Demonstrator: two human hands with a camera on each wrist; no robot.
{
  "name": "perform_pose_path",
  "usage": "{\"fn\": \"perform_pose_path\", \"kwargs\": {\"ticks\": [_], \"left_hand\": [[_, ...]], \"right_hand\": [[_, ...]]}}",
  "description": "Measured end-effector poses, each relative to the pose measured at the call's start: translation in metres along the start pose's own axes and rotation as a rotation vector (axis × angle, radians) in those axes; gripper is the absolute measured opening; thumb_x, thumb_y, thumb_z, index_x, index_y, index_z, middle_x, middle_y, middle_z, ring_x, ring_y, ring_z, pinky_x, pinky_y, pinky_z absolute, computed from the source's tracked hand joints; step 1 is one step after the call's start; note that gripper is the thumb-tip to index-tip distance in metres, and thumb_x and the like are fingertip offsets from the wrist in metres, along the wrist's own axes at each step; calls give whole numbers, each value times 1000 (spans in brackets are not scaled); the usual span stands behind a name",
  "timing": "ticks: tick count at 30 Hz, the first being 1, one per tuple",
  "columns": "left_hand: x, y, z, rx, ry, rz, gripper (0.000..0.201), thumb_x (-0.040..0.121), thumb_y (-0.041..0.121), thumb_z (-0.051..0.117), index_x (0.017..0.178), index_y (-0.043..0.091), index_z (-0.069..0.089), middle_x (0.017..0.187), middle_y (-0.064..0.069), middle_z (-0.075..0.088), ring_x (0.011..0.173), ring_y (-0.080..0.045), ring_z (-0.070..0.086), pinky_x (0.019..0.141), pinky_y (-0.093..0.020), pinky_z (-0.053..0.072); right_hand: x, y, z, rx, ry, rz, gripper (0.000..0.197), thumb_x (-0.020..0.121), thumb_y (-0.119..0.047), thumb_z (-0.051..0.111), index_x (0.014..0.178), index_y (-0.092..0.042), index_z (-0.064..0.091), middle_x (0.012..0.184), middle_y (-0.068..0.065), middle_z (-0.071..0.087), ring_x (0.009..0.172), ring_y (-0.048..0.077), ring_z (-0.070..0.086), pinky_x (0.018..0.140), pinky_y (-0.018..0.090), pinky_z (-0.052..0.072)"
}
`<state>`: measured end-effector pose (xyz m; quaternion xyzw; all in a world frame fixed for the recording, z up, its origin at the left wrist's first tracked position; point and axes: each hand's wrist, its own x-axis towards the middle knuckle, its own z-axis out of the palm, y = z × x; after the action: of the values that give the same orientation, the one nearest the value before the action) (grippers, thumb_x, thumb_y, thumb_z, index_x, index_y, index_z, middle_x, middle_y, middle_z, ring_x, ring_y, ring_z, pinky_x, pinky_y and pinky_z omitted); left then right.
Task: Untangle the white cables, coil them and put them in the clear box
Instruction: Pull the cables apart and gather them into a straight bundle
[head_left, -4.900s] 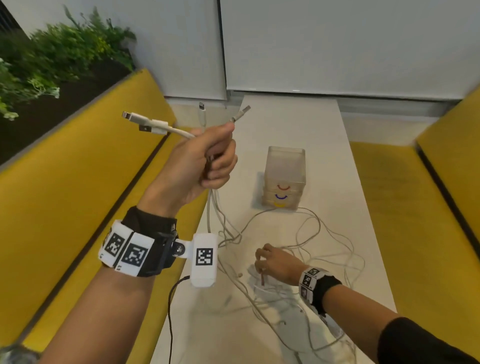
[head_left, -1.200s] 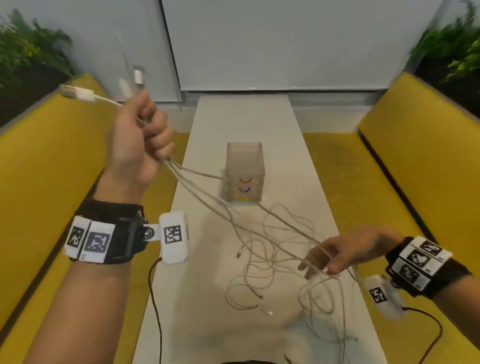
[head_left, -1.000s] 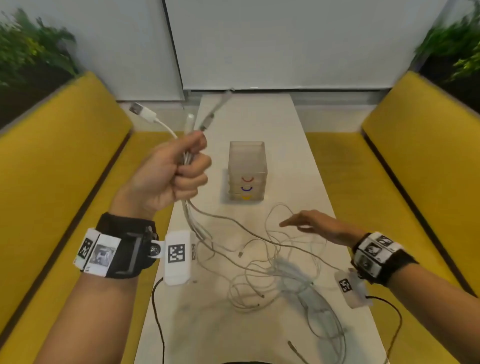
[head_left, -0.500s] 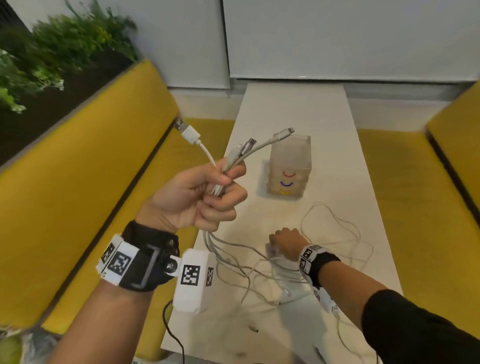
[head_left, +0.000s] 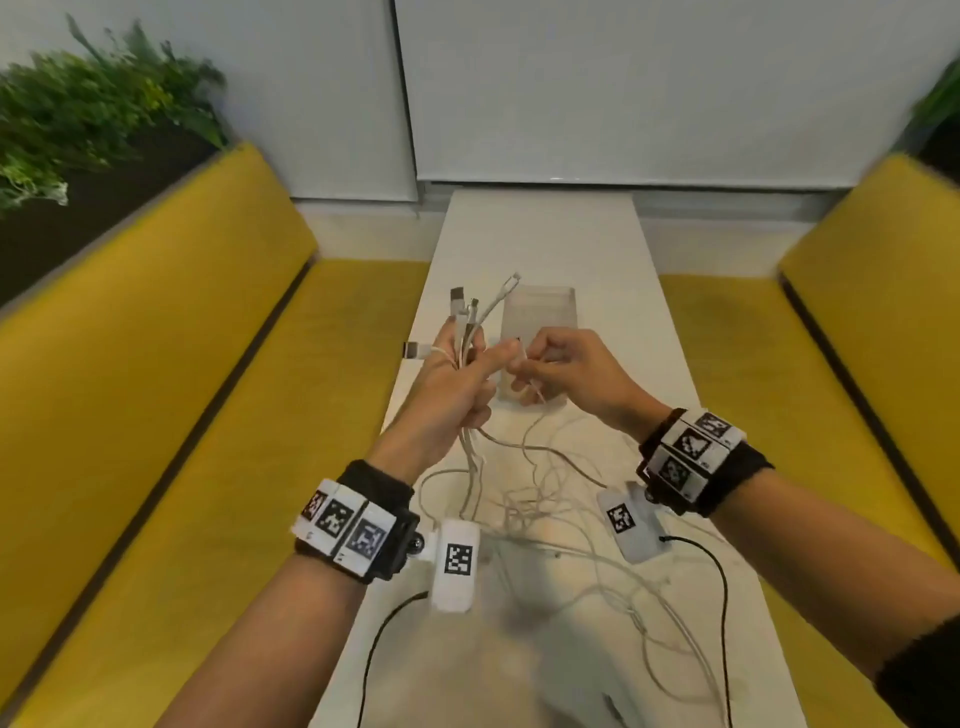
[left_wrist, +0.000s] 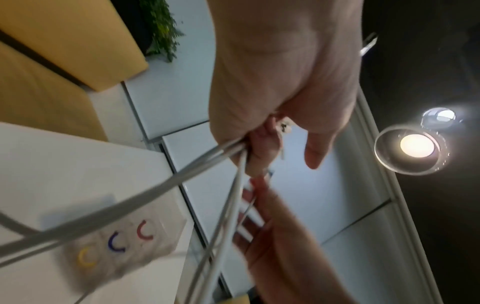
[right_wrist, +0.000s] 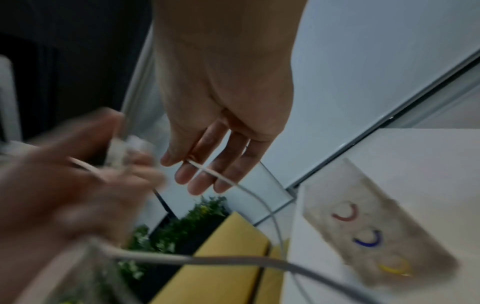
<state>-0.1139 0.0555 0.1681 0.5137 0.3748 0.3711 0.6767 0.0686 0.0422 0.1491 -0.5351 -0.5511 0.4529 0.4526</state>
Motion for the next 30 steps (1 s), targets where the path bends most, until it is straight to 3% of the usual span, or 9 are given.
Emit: {"fn": "perform_pose_path", "kwargs": {"ticks": [3, 8, 10, 12, 16, 20, 23, 27, 30], "left_hand": [[11, -11, 20, -11, 68, 25, 25, 94, 29, 69, 104, 18, 50, 63, -1, 42, 43, -7, 29, 38, -22, 25], [19, -24, 35, -43, 202, 97, 33, 98, 36, 62, 111, 7, 64, 72, -2, 58, 53, -6, 49, 46, -19, 39], [16, -24, 35, -63, 236, 238, 34, 101, 36, 56, 107, 3, 63, 72, 1, 61, 57, -5, 56, 51, -18, 43], [13, -18, 33, -64, 251, 375, 35, 104, 35, 51, 94, 3, 60, 60, 10, 53, 49, -3, 47, 49, -21, 37], [14, 6, 32, -36, 319, 379, 37, 105, 38, 45, 80, 12, 53, 61, 4, 58, 54, -5, 48, 48, -20, 37], [-7, 54, 26, -215, 345, 481, 50, 108, 39, 30, 67, 19, 49, 49, 4, 34, 46, -15, 50, 74, -34, 54], [-19, 87, 8, -398, 283, 535, 36, 106, 41, 39, 77, 22, 47, 56, 5, 27, 45, -11, 27, 44, -25, 38], [-18, 75, 16, 11, 222, 483, 19, 98, 33, 62, 99, 18, 52, 56, 10, 36, 48, -8, 31, 43, -24, 30], [-10, 48, 28, 348, 63, 419, 13, 89, 40, 71, 84, 31, 63, 55, 14, 40, 46, -6, 33, 45, -26, 29]], "right_hand": [[-7, -21, 1, -2, 24, -120, 6, 88, 3, 66, 86, 9, 65, 74, 14, 71, 60, 18, 65, 57, 25, 55], [-16, -26, -4, -72, -8, -147, 14, 86, -2, 69, 99, -3, 73, 89, 18, 74, 75, 21, 67, 77, 38, 55], [-20, -27, -6, -83, -51, -121, 19, 88, -3, 68, 107, -5, 71, 97, 18, 74, 77, 19, 68, 78, 34, 56], [-26, -26, -9, -93, -24, -113, 18, 89, -8, 69, 104, 0, 71, 89, 19, 73, 69, 20, 64, 71, 33, 54], [-32, -24, -28, -120, -65, -95, 24, 93, -21, 65, 90, 2, 71, 65, 1, 63, 60, 14, 54, 61, 25, 46], [-39, -6, -51, -283, -194, -37, 35, 97, -29, 60, 70, -8, 57, 61, -1, 49, 58, 14, 44, 60, 29, 39], [-49, 14, -58, -330, -148, 53, 37, 100, -38, 51, 67, -23, 51, 64, -5, 46, 61, 14, 44, 67, 39, 42], [-43, -10, -34, -324, -129, -24, 31, 107, -31, 34, 80, -18, 44, 75, -6, 43, 64, 4, 41, 68, 26, 38], [-33, -47, -9, -122, -139, -105, 25, 107, -19, 33, 88, -18, 49, 77, -3, 38, 68, 9, 37, 69, 26, 39]]}}
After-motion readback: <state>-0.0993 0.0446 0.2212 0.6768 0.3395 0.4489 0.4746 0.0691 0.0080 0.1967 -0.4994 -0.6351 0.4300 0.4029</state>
